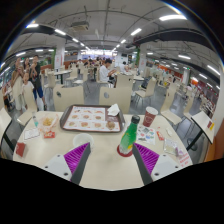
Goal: Pour water
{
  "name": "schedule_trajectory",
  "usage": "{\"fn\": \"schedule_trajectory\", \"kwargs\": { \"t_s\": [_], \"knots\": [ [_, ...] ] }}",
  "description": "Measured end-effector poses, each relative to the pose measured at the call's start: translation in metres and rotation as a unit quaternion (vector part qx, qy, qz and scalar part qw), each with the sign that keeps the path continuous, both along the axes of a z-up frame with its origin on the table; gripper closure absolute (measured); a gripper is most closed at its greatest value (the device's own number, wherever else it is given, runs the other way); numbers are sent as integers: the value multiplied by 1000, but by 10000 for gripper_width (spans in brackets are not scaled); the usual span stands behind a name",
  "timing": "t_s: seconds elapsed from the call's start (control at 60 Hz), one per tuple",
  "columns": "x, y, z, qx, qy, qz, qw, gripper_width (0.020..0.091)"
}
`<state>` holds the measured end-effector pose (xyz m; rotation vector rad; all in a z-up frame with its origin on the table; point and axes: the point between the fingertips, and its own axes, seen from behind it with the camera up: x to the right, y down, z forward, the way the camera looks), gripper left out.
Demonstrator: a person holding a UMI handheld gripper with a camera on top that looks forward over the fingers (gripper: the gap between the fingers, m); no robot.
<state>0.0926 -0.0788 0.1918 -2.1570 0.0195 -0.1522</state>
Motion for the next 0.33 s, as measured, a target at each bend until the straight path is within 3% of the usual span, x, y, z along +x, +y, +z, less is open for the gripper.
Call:
{"fn": "schedule_trajectory", "kwargs": {
  "t_s": [0.217, 0.333],
  "knots": [
    [-88, -50, 77, 13, -5, 25, 1000, 249],
    [-106, -64, 91, 17, -1, 8, 1000, 255]
  ]
}}
